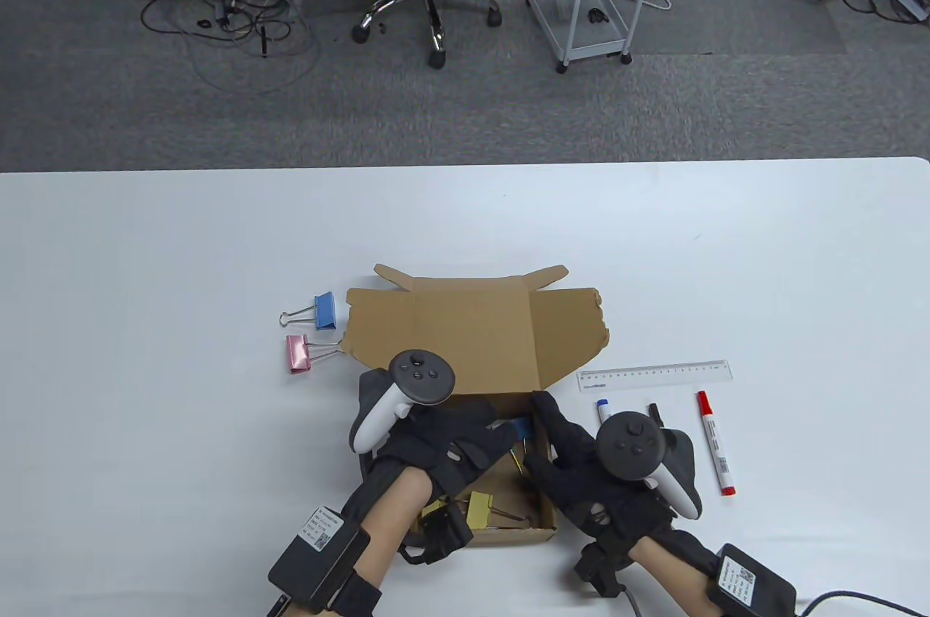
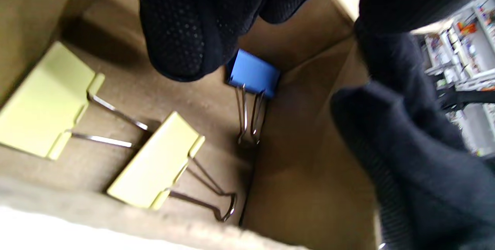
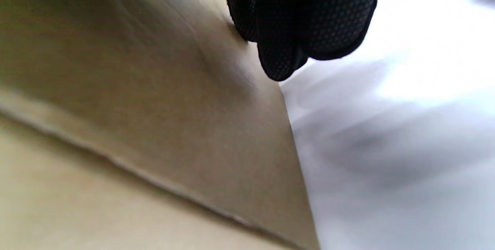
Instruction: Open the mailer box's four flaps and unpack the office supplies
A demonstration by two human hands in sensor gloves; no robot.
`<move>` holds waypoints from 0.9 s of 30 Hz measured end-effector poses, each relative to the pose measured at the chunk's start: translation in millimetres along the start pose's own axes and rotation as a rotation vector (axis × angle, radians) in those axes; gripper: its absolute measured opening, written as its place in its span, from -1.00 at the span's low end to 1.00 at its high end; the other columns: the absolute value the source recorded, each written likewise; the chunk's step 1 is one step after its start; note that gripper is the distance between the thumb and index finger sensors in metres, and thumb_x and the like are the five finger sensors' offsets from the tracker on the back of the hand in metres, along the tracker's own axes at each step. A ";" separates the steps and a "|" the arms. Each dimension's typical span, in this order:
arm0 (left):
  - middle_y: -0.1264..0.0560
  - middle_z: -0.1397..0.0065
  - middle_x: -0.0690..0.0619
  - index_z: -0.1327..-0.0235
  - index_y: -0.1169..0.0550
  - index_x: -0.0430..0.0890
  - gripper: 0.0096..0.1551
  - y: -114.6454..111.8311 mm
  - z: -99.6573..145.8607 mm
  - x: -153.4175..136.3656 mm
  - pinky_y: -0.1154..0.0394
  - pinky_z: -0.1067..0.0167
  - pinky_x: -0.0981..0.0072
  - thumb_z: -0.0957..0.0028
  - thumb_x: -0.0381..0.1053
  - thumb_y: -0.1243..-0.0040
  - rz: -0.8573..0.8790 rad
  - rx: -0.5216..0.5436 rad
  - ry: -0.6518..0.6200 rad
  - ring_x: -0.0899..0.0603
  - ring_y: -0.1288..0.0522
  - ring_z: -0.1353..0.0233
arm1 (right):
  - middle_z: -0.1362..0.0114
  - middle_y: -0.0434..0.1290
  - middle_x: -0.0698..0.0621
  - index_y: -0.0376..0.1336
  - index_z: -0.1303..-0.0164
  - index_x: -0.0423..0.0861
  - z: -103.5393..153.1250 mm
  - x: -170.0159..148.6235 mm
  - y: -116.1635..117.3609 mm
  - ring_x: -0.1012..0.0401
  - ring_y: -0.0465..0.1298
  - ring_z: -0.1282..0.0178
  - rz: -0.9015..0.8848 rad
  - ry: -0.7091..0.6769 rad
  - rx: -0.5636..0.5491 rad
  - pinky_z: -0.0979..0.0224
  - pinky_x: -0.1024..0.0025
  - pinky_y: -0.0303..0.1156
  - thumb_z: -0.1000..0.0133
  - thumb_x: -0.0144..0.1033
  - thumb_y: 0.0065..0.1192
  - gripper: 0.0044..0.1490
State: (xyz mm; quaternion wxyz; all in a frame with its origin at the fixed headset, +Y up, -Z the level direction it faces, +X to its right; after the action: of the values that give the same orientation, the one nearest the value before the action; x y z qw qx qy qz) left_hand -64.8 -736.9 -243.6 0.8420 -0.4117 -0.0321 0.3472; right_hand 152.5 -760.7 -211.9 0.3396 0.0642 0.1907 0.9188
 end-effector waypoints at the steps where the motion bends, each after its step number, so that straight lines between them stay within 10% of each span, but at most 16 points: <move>1: -0.23 -0.65 -0.20 -0.64 -0.22 -0.04 -0.08 -2.3 -3.1 -0.2 -0.66 -0.23 0.20 -0.18 0.43 -0.18 -0.013 -0.011 0.010 -0.23 -0.47 -0.53 | -0.63 0.22 -0.07 -0.29 -0.51 0.55 -0.1 0.0 0.0 0.09 0.54 -0.28 0.000 0.000 0.000 -0.26 0.22 0.56 -0.11 0.49 0.06 -0.09; 15: 0.09 -0.78 0.03 -0.64 0.08 0.19 -0.11 -27.5 -32.9 -9.7 -0.52 -0.37 0.32 -0.24 0.45 0.00 -0.049 -0.213 0.136 -0.05 -0.35 -0.67 | -0.62 0.22 -0.08 -0.26 -0.51 0.56 -0.6 -0.3 -0.1 0.08 0.54 -0.29 -0.005 -0.006 0.005 -0.27 0.20 0.55 -0.11 0.47 0.11 -0.10; 27: -0.06 -0.74 0.10 -0.60 0.08 0.18 -0.07 -32.5 -24.7 -18.6 -0.45 -0.42 0.32 -0.20 0.32 -0.15 0.026 -0.072 0.159 0.05 -0.32 -0.67 | -0.62 0.21 -0.09 -0.26 -0.51 0.56 -0.8 0.1 0.3 0.08 0.53 -0.29 -0.002 -0.011 0.004 -0.27 0.20 0.55 -0.11 0.47 0.10 -0.09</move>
State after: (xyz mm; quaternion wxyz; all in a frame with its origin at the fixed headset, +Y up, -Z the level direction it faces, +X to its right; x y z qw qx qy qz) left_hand -52.3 -778.5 -232.3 0.8219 -0.4682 0.0278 0.3232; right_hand 152.0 -761.2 -212.5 0.3417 0.0700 0.1908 0.9176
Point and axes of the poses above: the tracker on the back of each hand, its own x axis roughly to the thumb side, its own z axis roughly from the fingertips to the wrist, y = z × x, the point moved 3 cm from there along -z, roughly from the wrist to the fingertips
